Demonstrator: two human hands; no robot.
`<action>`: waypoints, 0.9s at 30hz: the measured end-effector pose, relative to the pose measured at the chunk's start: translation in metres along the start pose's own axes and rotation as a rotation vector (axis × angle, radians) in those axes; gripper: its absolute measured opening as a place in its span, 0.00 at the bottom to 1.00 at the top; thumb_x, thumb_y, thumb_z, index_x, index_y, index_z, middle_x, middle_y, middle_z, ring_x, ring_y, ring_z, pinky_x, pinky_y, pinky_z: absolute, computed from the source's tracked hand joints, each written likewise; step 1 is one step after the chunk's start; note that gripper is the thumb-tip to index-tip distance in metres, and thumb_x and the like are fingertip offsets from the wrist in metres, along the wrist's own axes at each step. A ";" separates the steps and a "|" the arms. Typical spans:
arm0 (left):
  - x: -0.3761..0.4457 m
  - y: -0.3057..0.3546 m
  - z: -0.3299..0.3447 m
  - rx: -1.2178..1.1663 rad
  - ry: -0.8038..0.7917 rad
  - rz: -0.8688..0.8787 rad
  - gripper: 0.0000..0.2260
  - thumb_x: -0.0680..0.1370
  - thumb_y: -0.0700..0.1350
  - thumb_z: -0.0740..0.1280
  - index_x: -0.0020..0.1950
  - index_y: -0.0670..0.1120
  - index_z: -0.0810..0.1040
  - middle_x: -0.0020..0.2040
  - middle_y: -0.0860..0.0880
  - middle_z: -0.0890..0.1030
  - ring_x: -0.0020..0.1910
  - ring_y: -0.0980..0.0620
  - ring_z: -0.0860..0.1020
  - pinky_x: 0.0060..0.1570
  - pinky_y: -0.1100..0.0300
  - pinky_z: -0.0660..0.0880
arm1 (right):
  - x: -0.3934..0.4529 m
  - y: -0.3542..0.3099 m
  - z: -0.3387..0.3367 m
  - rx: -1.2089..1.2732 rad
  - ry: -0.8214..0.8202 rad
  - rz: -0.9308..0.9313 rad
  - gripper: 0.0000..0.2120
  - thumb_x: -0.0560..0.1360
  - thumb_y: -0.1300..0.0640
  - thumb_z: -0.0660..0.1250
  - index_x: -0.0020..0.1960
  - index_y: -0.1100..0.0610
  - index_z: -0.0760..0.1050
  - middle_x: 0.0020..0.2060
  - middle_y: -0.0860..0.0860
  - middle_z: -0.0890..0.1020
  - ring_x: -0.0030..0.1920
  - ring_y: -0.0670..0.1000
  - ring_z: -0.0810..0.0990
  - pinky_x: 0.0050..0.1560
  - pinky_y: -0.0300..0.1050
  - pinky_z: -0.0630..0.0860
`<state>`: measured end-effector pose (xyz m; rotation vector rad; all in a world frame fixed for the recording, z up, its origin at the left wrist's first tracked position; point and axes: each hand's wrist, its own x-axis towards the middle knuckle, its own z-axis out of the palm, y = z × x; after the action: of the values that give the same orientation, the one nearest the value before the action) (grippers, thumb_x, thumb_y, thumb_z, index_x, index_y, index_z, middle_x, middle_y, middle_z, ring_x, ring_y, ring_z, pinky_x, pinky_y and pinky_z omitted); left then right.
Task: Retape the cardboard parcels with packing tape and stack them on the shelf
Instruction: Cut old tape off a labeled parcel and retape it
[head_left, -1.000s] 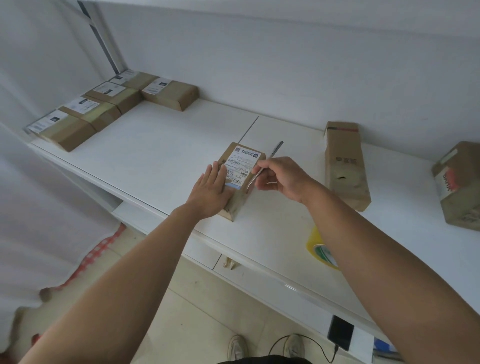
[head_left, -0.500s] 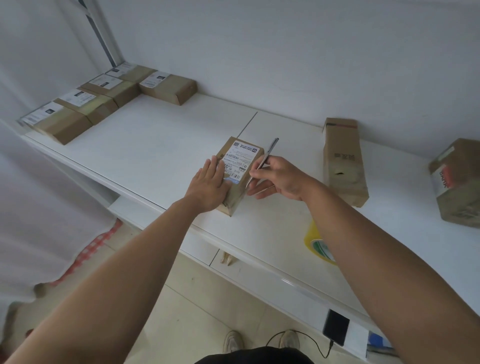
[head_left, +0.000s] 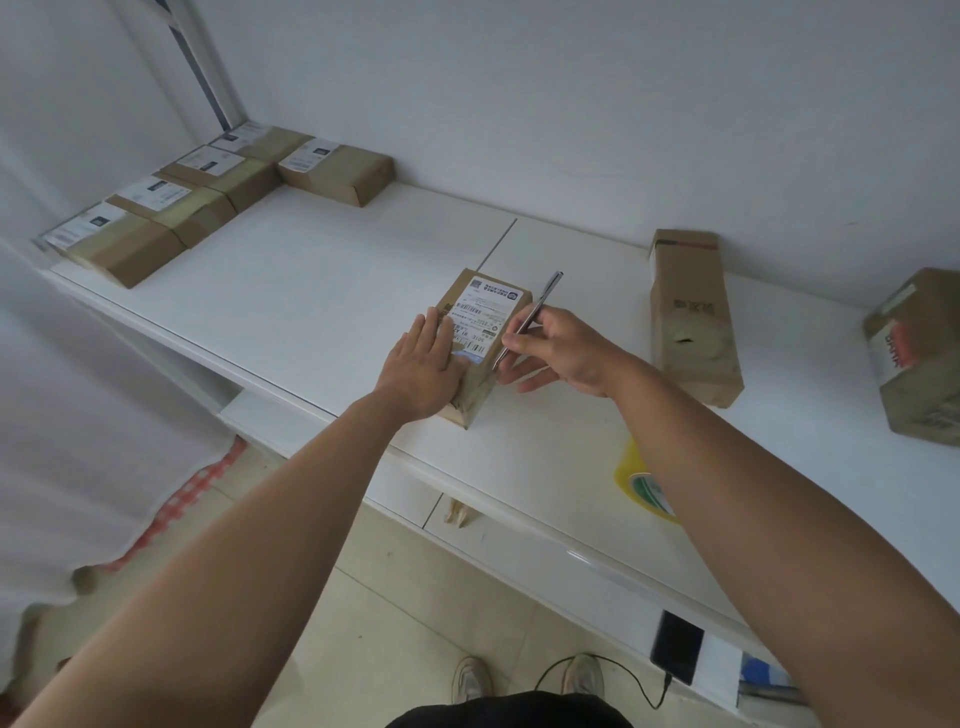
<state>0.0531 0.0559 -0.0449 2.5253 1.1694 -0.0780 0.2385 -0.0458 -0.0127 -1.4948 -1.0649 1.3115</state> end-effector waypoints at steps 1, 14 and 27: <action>0.000 0.000 0.000 0.002 0.000 0.000 0.28 0.86 0.53 0.47 0.82 0.44 0.43 0.82 0.44 0.40 0.80 0.46 0.40 0.78 0.51 0.42 | 0.000 0.000 0.000 -0.008 -0.001 -0.002 0.03 0.81 0.57 0.66 0.50 0.55 0.72 0.45 0.58 0.84 0.46 0.59 0.86 0.42 0.50 0.82; 0.001 -0.001 0.001 -0.001 -0.015 -0.004 0.28 0.85 0.55 0.46 0.82 0.45 0.42 0.82 0.44 0.39 0.80 0.47 0.39 0.78 0.52 0.41 | 0.001 0.000 0.001 -0.019 0.000 -0.014 0.04 0.81 0.58 0.66 0.51 0.56 0.71 0.43 0.57 0.85 0.45 0.59 0.86 0.44 0.52 0.83; 0.002 -0.001 0.001 0.004 -0.009 0.002 0.28 0.85 0.54 0.47 0.82 0.44 0.43 0.82 0.44 0.40 0.80 0.46 0.39 0.78 0.51 0.41 | 0.001 -0.003 -0.006 -0.022 0.212 -0.064 0.05 0.80 0.59 0.66 0.47 0.54 0.72 0.37 0.56 0.84 0.38 0.58 0.86 0.37 0.49 0.81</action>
<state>0.0536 0.0574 -0.0469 2.5266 1.1647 -0.0908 0.2446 -0.0447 -0.0090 -1.5650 -0.9830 1.0737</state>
